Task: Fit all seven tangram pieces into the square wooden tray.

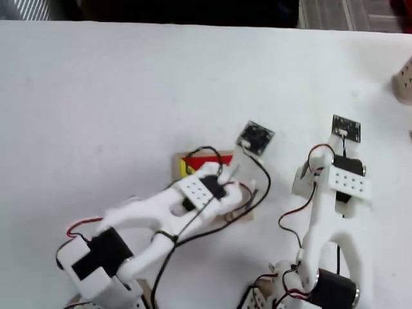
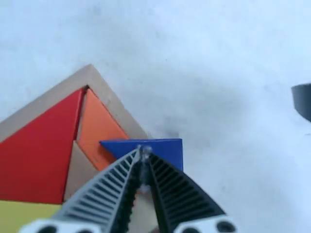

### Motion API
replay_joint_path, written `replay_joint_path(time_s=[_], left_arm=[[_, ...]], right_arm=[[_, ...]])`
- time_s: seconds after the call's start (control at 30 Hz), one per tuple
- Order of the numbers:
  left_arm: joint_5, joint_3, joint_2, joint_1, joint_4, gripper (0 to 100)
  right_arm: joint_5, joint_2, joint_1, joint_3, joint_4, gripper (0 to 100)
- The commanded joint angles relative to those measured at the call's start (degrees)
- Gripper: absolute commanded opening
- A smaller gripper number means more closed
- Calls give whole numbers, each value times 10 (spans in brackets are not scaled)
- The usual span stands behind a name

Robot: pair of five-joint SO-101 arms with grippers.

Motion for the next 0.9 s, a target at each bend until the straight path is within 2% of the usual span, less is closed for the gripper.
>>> replay_joint_path(time_s=[0.0,0.33,0.63,0.87], left_arm=[[4,-28,-3,29,-13,20],[2,-29,-6,33,-13,20],[5,-26,-80,32,-4,20],[5,-37,-80,46,-5,20]], right_arm=[[7,-22,5,-3,-7,19],[7,-22,5,-3,-7,19],[7,-22,5,-3,-7,18],[7,-22,5,-3,-8,18]])
